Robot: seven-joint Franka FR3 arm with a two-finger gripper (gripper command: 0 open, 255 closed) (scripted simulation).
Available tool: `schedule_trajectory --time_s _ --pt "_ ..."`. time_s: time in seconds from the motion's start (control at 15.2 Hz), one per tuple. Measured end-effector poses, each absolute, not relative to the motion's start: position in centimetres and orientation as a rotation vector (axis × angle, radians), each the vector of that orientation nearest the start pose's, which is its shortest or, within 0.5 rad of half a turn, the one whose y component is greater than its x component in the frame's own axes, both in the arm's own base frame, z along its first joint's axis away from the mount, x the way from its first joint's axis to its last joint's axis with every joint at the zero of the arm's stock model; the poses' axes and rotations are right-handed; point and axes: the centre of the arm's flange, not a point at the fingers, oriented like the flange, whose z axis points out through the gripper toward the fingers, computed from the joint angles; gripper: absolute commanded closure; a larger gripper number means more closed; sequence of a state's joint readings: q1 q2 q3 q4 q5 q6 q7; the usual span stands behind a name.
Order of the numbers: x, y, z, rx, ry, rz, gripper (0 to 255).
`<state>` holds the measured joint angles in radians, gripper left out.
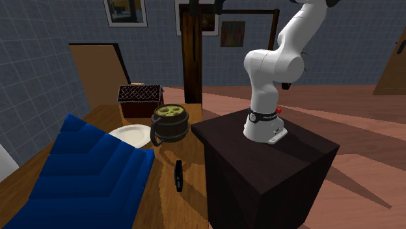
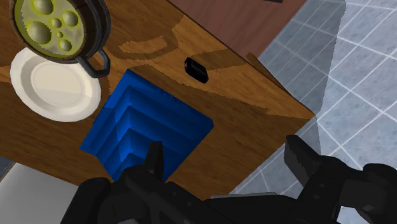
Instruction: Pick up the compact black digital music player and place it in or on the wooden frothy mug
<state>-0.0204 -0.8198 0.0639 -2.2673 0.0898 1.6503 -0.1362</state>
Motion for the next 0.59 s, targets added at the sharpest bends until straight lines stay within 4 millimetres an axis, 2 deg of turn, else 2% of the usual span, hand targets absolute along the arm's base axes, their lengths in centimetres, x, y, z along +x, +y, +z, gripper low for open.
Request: schedule_trajectory --time_s 0.07,0.2,0.59 --pt "30.4 3.1 65.0 -3.083 -0.257 -0.316 0" --pt "30.9 3.0 63.7 -3.086 -0.251 -0.305 0" --pt "33.9 4.0 56.7 -3.101 -0.226 -0.252 0"
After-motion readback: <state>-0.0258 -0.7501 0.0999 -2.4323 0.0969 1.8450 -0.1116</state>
